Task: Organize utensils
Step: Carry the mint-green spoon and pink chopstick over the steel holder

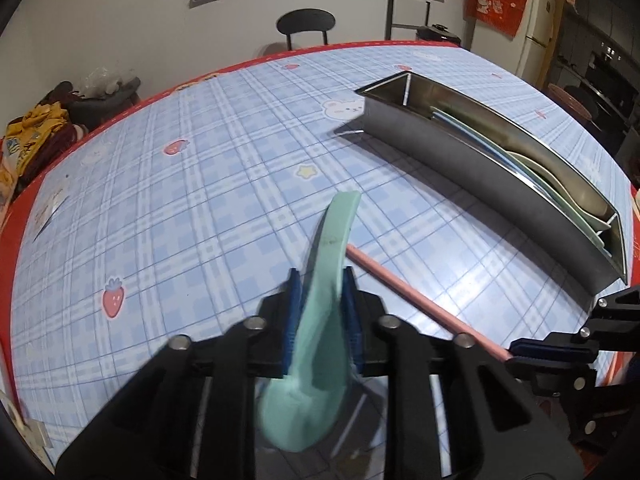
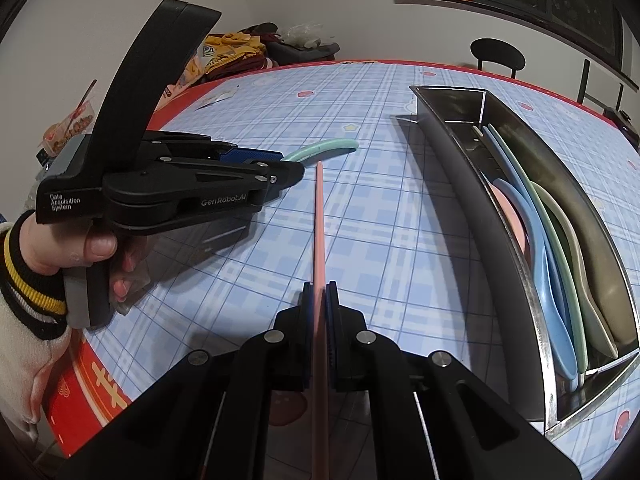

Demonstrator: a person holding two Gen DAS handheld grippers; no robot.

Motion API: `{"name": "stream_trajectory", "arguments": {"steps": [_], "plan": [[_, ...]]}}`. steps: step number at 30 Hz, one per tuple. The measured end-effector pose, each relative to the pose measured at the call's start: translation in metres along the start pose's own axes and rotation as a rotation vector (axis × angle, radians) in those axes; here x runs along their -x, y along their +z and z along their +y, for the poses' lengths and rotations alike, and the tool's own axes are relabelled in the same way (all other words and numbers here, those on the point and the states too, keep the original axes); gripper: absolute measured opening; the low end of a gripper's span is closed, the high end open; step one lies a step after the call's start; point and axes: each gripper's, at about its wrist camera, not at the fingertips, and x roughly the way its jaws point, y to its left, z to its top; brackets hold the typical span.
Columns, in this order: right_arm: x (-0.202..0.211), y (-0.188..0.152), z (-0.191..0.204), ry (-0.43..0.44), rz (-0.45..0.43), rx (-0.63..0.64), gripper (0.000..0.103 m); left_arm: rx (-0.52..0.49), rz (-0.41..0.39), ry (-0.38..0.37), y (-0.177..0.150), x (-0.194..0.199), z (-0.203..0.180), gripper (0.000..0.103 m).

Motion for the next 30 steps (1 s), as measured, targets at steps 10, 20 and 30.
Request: {"name": "stream_trajectory", "arguments": {"steps": [10, 20, 30], "plan": [[-0.001, 0.000, 0.008, -0.058, 0.002, 0.059, 0.007, 0.072, -0.052, -0.025, -0.021, 0.034, 0.007, 0.011], [-0.006, 0.005, 0.016, -0.095, 0.014, 0.122, 0.008, 0.168, -0.124, -0.098, -0.044, 0.061, 0.000, 0.011], [0.000, 0.001, 0.016, -0.080, -0.005, 0.105, 0.006, 0.321, -0.198, -0.130, -0.068, 0.078, 0.004, 0.011]]}}
